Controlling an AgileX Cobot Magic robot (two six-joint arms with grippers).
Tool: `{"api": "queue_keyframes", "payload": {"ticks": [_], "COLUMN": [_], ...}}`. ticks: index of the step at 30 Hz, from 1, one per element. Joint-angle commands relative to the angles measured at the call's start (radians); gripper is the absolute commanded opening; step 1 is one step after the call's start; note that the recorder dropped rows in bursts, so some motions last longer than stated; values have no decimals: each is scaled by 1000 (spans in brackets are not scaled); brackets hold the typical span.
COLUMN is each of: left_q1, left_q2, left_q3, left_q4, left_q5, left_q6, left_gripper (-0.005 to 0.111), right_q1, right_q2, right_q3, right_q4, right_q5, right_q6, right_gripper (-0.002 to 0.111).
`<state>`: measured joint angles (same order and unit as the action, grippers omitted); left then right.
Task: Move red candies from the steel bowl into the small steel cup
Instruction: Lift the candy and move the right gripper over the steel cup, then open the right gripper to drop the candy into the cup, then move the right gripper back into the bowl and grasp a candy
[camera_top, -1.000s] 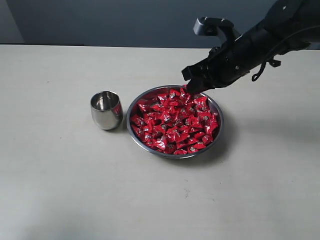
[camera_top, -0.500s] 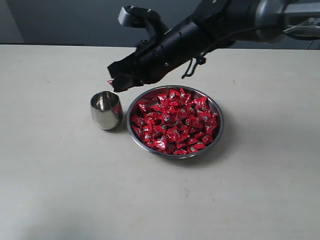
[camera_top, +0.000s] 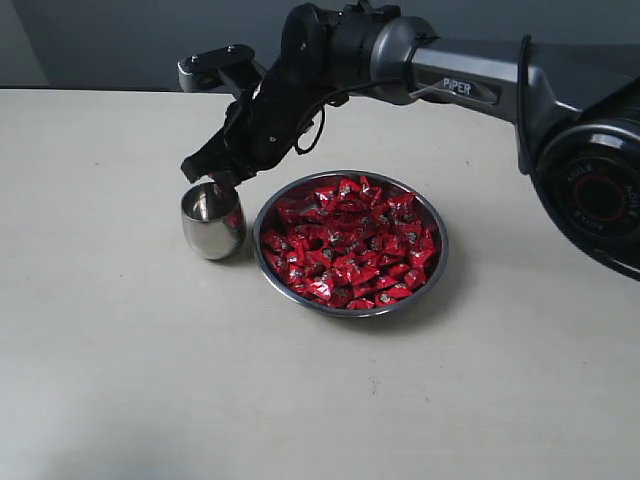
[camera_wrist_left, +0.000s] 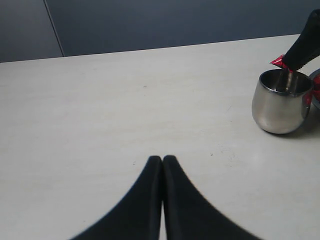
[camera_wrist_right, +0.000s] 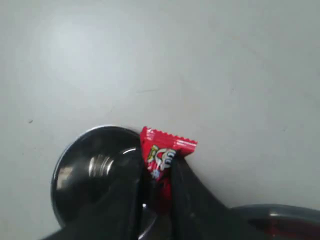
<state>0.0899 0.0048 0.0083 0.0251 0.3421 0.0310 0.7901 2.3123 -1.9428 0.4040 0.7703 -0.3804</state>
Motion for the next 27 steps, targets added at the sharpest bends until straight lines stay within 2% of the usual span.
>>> {"api": "queue_keyframes", "payload": {"ticks": [1,7,9,18,27], "left_q1": [-3,-3,-3,-3,-3], "left_q2": [-5,-5,-5,-5,-5], "left_q3": [-8,-8,-8,-8,-8], "left_q4": [2,2,2,2,2], "left_q5": [-6,-6,-6,-6,-6], "left_q6": [-2,-2,-2,-2,-2], "left_gripper": [0,0,0,0,0], "right_q1": [0,0,0,0,-59], "right_q2": [24,30,25,-44,-134], "right_q3": [-39,-39,-39,-68,-75], "right_q4": [11,21,17,-45,-172], "right_q5": [40,104,108,117,282], "right_q6": [16,16,16,16,122], "right_gripper": [3,28,32,32,32]}}
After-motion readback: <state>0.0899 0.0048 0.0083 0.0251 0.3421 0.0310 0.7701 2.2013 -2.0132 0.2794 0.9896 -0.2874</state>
